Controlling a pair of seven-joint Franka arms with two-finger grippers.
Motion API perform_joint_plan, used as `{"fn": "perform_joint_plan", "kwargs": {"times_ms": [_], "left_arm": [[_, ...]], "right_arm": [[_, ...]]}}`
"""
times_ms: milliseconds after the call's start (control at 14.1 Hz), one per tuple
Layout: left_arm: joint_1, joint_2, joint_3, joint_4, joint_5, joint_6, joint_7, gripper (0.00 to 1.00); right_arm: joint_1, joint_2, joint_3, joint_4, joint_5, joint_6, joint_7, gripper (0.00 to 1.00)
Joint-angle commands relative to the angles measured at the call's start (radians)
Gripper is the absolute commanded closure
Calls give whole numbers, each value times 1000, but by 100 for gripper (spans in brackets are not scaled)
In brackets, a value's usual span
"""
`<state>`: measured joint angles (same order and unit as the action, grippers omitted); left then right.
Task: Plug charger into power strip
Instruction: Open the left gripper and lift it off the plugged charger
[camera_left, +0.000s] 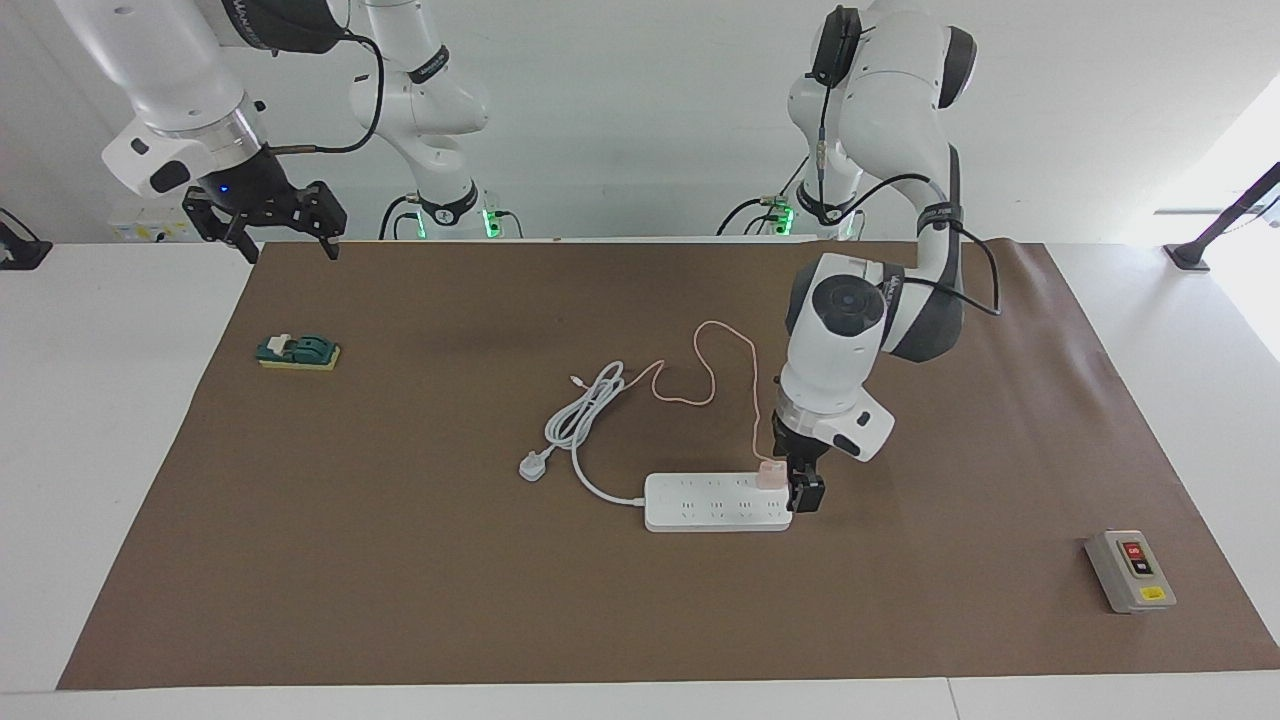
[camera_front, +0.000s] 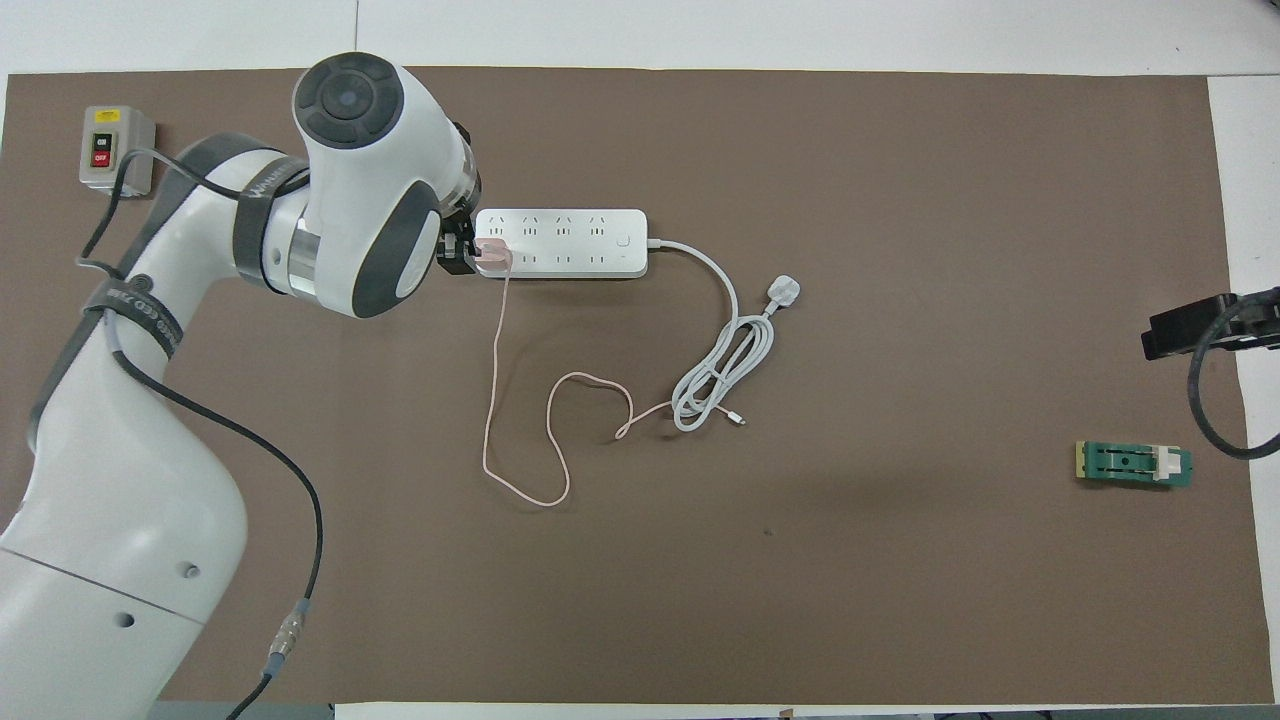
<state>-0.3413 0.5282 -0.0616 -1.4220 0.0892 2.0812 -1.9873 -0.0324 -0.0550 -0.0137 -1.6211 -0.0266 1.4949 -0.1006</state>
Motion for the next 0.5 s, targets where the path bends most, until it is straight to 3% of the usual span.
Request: {"fn": "perform_joint_plan", "kwargs": {"times_ms": [0,213,426], "left_arm": [[62,-66,-12,-3,23,-41,13,0],[106,-120,-1,6,20,-105,250,0],[218,-163,-14,8,15,-170,489,0]], "right_arm": [[-12,-20,8,-22,5,16,18,0],[-12,-20,8,-22,5,16,18,0],[-11,-20,8,-22,5,16,33,0]]}}
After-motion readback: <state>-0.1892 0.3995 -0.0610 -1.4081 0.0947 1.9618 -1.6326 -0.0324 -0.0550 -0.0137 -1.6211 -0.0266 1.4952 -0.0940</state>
